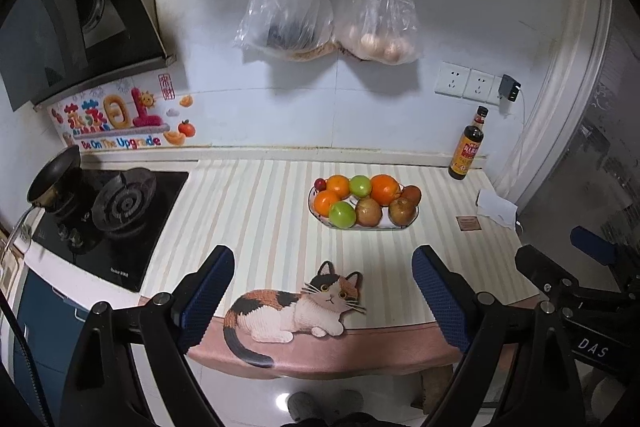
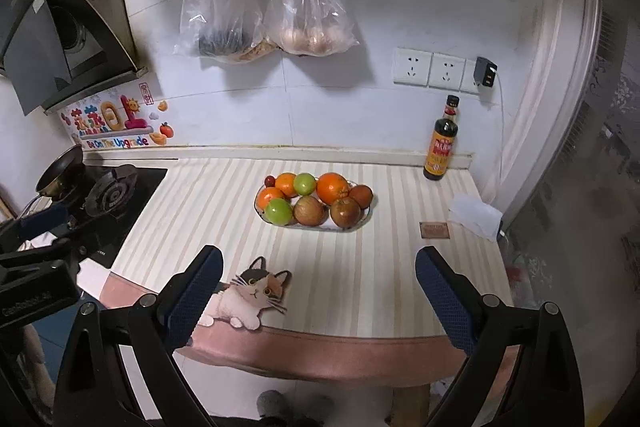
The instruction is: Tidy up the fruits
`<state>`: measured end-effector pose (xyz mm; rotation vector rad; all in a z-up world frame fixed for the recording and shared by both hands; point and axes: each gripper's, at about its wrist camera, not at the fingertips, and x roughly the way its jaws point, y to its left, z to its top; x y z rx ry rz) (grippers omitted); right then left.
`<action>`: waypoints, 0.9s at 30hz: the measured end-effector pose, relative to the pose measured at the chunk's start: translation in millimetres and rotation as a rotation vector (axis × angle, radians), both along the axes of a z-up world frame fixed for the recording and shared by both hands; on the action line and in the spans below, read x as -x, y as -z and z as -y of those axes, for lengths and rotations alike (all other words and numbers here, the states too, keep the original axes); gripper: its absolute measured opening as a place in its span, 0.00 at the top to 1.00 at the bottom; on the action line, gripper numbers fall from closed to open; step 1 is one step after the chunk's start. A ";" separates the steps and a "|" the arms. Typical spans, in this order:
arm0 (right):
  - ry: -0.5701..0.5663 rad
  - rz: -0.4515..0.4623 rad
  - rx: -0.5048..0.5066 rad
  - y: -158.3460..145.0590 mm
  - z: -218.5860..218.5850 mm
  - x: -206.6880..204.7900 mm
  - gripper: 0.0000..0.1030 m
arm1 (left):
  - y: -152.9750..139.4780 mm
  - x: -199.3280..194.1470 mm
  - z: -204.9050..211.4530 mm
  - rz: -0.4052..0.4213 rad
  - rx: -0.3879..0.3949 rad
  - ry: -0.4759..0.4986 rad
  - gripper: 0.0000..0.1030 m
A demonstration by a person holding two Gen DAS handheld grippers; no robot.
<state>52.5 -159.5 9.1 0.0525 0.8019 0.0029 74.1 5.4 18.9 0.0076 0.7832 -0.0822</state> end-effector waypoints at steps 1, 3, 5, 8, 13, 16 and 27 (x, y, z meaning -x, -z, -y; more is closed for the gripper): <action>0.003 0.001 0.002 -0.1 0.3 1.1 0.04 | -0.6 -0.9 0.4 0.002 -0.003 0.002 0.07; 0.008 -0.004 0.008 0.3 0.8 0.7 0.04 | -0.4 -5.0 1.5 0.000 0.009 0.013 0.00; 0.013 -0.003 0.003 1.0 2.6 -1.4 0.04 | 1.5 -11.2 3.2 -0.005 0.015 0.020 0.00; 0.023 -0.003 0.009 2.4 6.8 -9.5 0.04 | 6.8 -24.8 5.9 -0.021 0.019 0.014 0.00; 0.043 -0.018 0.003 9.4 18.3 -36.3 0.04 | 19.5 -55.7 8.8 -0.069 0.014 -0.010 0.00; 0.044 -0.039 -0.013 17.2 25.0 -57.3 0.04 | 28.1 -76.7 10.5 -0.104 0.018 -0.015 0.00; 0.053 -0.125 -0.022 53.0 42.3 -137.4 0.04 | 52.4 -138.6 25.3 -0.162 -0.050 -0.028 0.00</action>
